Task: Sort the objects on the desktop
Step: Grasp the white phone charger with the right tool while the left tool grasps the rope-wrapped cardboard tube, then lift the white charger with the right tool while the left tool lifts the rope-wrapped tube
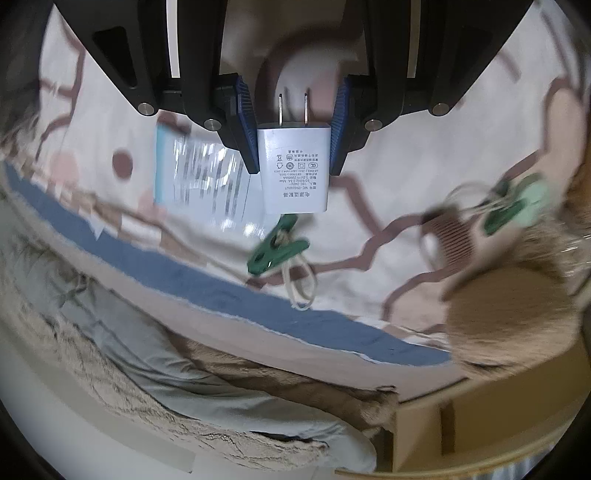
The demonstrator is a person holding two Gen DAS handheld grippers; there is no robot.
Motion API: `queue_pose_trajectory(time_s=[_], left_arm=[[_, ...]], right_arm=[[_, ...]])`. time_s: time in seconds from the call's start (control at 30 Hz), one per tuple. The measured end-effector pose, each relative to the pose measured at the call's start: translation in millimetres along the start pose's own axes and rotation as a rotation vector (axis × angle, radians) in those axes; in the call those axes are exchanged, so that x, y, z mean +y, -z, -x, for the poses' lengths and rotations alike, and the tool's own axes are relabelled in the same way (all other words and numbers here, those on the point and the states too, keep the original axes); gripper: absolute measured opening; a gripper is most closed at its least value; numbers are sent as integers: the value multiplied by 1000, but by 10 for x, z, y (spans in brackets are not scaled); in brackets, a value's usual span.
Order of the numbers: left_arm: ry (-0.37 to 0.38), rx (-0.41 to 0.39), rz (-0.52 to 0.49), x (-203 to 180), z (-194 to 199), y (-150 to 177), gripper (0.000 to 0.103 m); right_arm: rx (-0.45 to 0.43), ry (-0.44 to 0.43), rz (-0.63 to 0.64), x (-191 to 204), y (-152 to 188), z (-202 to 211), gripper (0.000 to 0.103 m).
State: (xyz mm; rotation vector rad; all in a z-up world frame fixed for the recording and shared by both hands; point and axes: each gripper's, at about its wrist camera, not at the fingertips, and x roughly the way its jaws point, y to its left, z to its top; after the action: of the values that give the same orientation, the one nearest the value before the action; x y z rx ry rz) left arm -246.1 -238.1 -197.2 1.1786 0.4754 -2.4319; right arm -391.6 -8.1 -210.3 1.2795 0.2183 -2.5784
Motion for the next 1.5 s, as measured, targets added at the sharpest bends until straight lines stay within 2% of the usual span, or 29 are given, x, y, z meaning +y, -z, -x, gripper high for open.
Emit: queue_pose_trajectory(time_s=[0.2, 0.3, 0.33, 0.6, 0.73, 0.77, 0.8, 0.9, 1.03, 1.2, 1.37, 1.5], left_arm=[[-4, -18, -22, -7, 33, -4, 66], [18, -20, -31, -9, 36, -13, 52], [29, -20, -33, -16, 44, -6, 43], [32, -52, -72, -102, 191, 64, 42], [14, -55, -117, -206, 329, 225, 42], [47, -44, -168, -214, 352, 275, 42], [45, -36, -171, -219, 370, 332, 42], [38, 10, -189, -254, 415, 560, 42], [25, 6, -268, -359, 619, 787, 42], [110, 18, -275, -302, 876, 1126, 42], [160, 26, -303, -261, 1204, 1504, 42], [246, 68, -279, -242, 1411, 1757, 42]], right_arm=[[33, -132, -32, -67, 543, 442, 36], [39, -191, -66, -114, 849, 708, 37], [44, -205, -72, -123, 951, 798, 37], [79, -254, -91, -190, 1694, 1388, 36], [86, -218, -97, -245, 2004, 1558, 36], [79, -203, -108, -276, 2077, 1615, 37], [74, -181, -113, -301, 2129, 1664, 36], [62, -151, -127, -356, 2230, 1757, 37], [53, -128, -136, -377, 2338, 1874, 37], [53, -117, -183, -441, 2555, 2015, 37], [42, -119, -208, -418, 2709, 2179, 37], [31, -123, -228, -390, 2820, 2282, 36]])
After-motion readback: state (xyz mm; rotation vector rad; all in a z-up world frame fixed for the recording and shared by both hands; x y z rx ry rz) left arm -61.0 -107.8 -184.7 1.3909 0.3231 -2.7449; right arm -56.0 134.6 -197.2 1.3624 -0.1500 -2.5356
